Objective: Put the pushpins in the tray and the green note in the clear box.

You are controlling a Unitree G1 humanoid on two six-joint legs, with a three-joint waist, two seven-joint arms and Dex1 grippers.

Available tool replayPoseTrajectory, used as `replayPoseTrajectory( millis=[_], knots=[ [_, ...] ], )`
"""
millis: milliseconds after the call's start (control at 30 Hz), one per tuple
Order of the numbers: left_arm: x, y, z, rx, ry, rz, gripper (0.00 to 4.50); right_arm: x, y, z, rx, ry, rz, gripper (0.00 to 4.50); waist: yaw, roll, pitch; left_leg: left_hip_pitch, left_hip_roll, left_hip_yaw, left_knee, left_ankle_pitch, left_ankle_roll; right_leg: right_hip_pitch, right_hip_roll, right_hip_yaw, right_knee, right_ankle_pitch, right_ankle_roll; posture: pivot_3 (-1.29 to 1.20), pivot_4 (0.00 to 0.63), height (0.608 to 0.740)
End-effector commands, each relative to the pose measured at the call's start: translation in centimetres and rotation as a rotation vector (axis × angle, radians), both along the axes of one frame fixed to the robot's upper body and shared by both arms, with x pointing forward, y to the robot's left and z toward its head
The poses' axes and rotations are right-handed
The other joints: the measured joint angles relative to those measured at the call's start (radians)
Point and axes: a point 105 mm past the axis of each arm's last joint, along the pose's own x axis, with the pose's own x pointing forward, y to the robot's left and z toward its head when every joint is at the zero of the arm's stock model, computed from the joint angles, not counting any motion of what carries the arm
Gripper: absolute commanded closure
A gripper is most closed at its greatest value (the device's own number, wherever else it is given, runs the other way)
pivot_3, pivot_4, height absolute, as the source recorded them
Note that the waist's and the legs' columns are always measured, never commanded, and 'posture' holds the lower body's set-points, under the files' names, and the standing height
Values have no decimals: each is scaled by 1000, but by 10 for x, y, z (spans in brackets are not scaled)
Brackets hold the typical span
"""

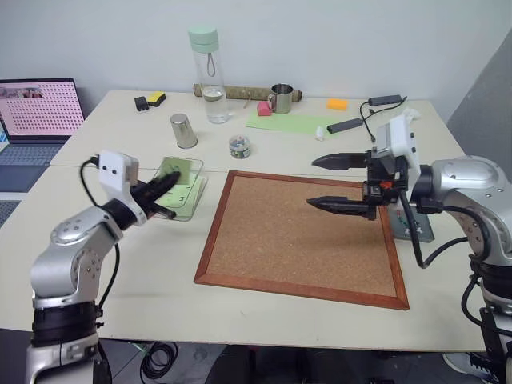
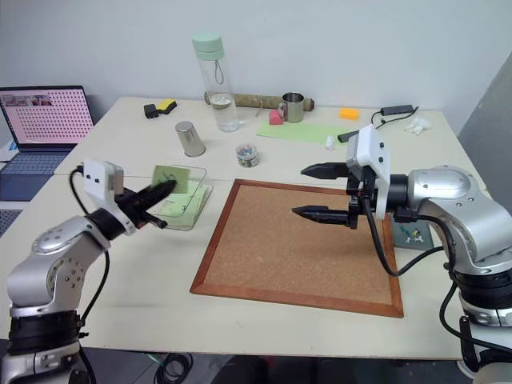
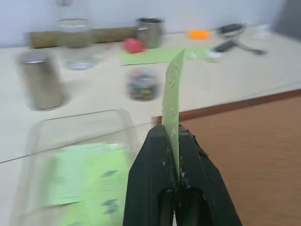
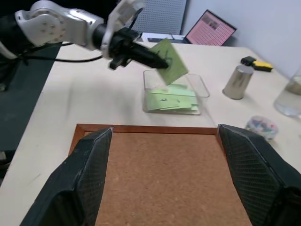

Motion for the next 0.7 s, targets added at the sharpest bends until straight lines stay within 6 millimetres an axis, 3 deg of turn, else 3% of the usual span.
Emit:
replayPoseTrajectory(
  millis=[33, 100, 267, 400, 700],
  knots=[
    [10, 6, 5, 39, -31, 30, 4500, -2, 3, 10, 7, -45, 12, 750, 0, 0, 0, 0, 0, 0, 0, 0, 0, 0, 0, 0, 0, 0, 0, 0, 150, 740],
    [15, 7, 0, 40, -13, 34, 4500, -3, 3, 9, 7, -42, 12, 750, 0, 0, 0, -1, 0, 0, 0, 0, 0, 0, 0, 0, 0, 0, 0, 0, 150, 740],
    [15, 8, -2, 68, 0, 17, 3712, -3, 1, 6, 1, -45, 7, 730, -1, 0, 0, -1, 0, 0, 0, 0, 0, -1, 0, 0, 0, 0, 0, 0, 150, 740],
    [10, 6, 0, 85, -7, -11, 2761, -2, -1, 4, 3, -47, -4, 730, -1, 0, 0, -1, 0, 0, -1, 0, 0, -1, 0, 0, 0, 0, 0, 0, 150, 740],
    [-6, 9, 13, 130, -36, -42, 1112, -3, -3, 0, -10, -49, -3, 730, -3, 0, 0, -1, 0, 0, -1, 0, 0, -1, 0, 0, 0, 0, 0, 0, 150, 740]
  ],
)
